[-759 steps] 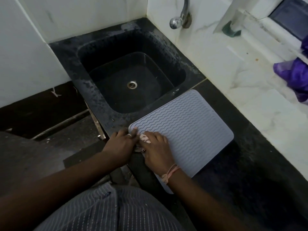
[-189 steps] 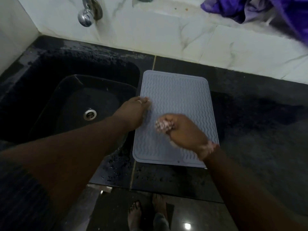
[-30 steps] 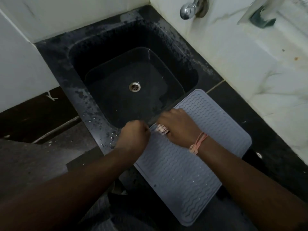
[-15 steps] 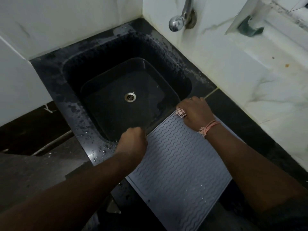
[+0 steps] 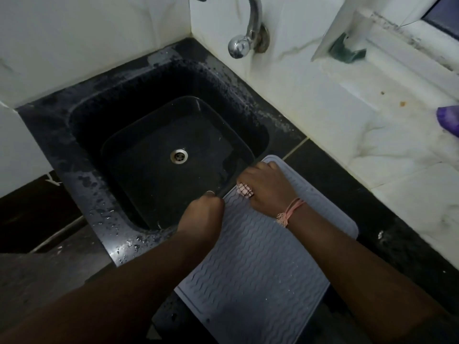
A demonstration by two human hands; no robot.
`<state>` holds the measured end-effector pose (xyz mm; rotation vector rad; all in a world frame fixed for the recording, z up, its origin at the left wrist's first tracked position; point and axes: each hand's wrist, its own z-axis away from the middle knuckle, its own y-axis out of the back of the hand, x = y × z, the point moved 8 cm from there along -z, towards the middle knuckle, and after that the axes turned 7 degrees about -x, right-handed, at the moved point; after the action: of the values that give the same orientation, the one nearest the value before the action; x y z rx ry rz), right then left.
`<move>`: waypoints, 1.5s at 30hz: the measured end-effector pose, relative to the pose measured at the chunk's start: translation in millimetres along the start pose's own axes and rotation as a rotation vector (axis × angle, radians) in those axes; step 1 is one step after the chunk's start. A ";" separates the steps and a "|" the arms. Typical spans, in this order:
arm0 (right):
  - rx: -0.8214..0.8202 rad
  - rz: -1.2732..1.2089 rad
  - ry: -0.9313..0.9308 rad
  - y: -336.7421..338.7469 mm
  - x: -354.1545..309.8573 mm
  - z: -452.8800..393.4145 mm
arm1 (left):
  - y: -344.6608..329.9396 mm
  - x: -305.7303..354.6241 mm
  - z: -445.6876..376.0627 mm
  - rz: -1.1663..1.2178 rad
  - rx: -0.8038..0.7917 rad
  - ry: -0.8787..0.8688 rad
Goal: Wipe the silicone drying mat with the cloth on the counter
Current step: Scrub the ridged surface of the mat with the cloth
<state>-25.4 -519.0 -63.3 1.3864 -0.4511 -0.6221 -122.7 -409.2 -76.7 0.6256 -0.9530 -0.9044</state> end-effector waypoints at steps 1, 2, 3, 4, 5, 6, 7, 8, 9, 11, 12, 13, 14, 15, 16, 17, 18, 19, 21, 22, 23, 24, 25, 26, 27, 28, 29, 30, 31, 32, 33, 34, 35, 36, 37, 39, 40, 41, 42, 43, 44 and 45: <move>-0.008 0.018 -0.017 0.7 9.9 -4.0 | -0.3 -0.2 -0.6 0.012 -0.014 0.001; -0.020 0.035 -0.035 1.4 20.0 -8.0 | -0.1 0.0 -1.4 0.014 -0.022 0.003; -0.034 0.045 -0.056 2.4 29.9 -11.8 | -0.3 -0.2 -1.7 0.014 -0.030 0.010; -0.041 0.050 -0.079 3.9 40.3 -14.8 | -1.2 -0.7 -2.1 0.015 -0.037 0.018; -0.043 0.056 -0.105 5.4 50.7 -17.1 | -1.7 -1.4 -2.3 0.017 -0.039 0.027; -0.046 0.065 -0.130 6.2 60.4 -18.8 | -1.9 -2.3 -1.8 0.018 -0.036 0.036; -0.051 0.075 -0.157 6.6 68.8 -19.9 | -1.5 -2.4 -2.3 0.015 -0.029 0.037; -0.059 0.087 -0.185 6.1 75.4 -21.0 | -2.2 -2.5 -2.7 0.010 -0.026 0.033; -0.060 0.103 -0.212 6.1 80.3 -21.8 | -3.3 -3.0 -3.5 0.011 -0.032 0.034; -0.034 0.110 -0.284 8.6 87.1 -21.5 | -6.0 -5.5 -4.7 0.020 -0.061 0.057; 0.001 0.072 -0.332 11.8 91.0 -18.3 | -6.2 -5.8 -5.2 0.024 -0.062 0.064; 0.058 -0.021 -0.387 16.3 94.7 -12.7 | -5.5 -5.7 -5.2 0.028 -0.055 0.065; 0.139 -0.170 -0.445 21.6 99.3 -3.3 | -4.4 -4.7 -4.9 0.031 -0.047 0.063; 0.229 -0.340 -0.507 26.1 104.7 8.3 | -2.9 -3.8 -4.2 0.031 -0.039 0.063; 0.310 -0.503 -0.574 28.1 110.8 20.9 | -1.2 -3.3 -3.5 0.031 -0.028 0.062; 0.379 -0.657 -0.652 28.3 116.5 36.7 | 0.4 -2.3 -2.6 0.029 -0.016 0.057; 0.434 -0.819 -0.735 24.9 122.2 53.6 | 0.9 -1.9 -1.0 0.026 -0.009 0.056; 0.482 -1.003 -0.819 17.7 127.6 72.3 | 1.4 -1.0 0.6 0.024 -0.003 0.051; 0.551 -1.405 -0.948 -3.3 131.9 105.4 | 1.2 2.7 4.7 -0.008 0.019 0.008; 0.588 -1.562 -0.983 -12.5 131.9 121.9 | -0.3 7.3 7.9 -0.036 0.029 -0.036; 0.620 -1.677 -0.993 -20.3 130.8 135.5 | -2.0 12.0 11.7 -0.056 0.040 -0.085; 0.640 -1.761 -0.978 -25.9 127.7 147.1 | -3.9 17.6 16.0 -0.067 0.047 -0.133; 0.630 -1.812 -0.955 -30.0 122.6 155.5 | -5.9 23.4 19.8 -0.075 0.048 -0.178; 0.592 -1.827 -0.946 -34.1 116.4 160.9 | -7.9 28.8 22.8 -0.088 0.041 -0.215; 0.550 -1.803 -0.970 -37.8 110.3 168.1 | -10.3 35.9 25.8 -0.116 0.029 -0.252; 0.511 -1.744 -1.013 -40.6 105.1 174.9 | -13.1 42.3 28.7 -0.155 0.016 -0.283; 0.488 -1.659 -1.055 -42.5 101.6 181.3 | -15.7 47.6 31.1 -0.189 0.000 -0.309; 0.484 -1.574 -1.091 -43.0 98.9 187.4 | -19.0 51.5 33.5 -0.208 -0.027 -0.327; 0.493 -1.507 -1.115 -42.5 97.3 192.6 | -22.1 54.3 34.9 -0.216 -0.062 -0.339; 0.512 -1.462 -1.125 -40.5 95.2 196.8 | -25.1 57.0 35.8 -0.227 -0.099 -0.352; 0.524 -1.427 -1.118 -37.9 93.8 199.1 | -28.0 59.1 36.2 -0.246 -0.134 -0.365; 0.523 -1.390 -1.107 -35.0 93.1 199.8 | -30.6 61.0 35.4 -0.267 -0.171 -0.376; 0.516 -1.350 -1.100 -32.0 93.5 199.9 | -33.3 62.4 33.6 -0.292 -0.211 -0.384; 0.509 -1.312 -1.096 -28.5 94.7 199.2 | -35.8 63.3 31.0 -0.321 -0.250 -0.385; 0.504 -1.277 -1.091 -24.7 96.8 198.3 | -38.7 64.2 27.8 -0.355 -0.282 -0.385; 0.489 -1.208 -1.069 -16.9 102.1 192.3 | -44.8 67.6 20.7 -0.434 -0.310 -0.395; 0.474 -1.178 -1.055 -13.6 104.9 187.7 | -48.3 70.2 17.1 -0.475 -0.314 -0.409; 0.459 -1.152 -1.040 -10.3 107.5 182.2 | -51.3 73.6 13.3 -0.510 -0.316 -0.425; 0.445 -1.125 -1.025 -7.7 109.8 176.1 | -54.3 76.5 9.1 -0.530 -0.326 -0.437; 0.426 -1.074 -1.010 -5.3 112.1 170.1 | -56.7 78.8 4.3 -0.537 -0.344 -0.444; 0.395 -0.991 -0.997 -3.3 114.4 164.7 | -58.7 80.7 -0.5 -0.542 -0.367 -0.451; 0.353 -0.895 -0.988 -2.6 115.3 160.0 | -60.2 82.6 -5.0 -0.551 -0.386 -0.463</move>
<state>-39.2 -715.4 -50.5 1.5149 -0.7269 -2.0780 -117.3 -510.3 -92.2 0.3479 -0.9874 -1.7316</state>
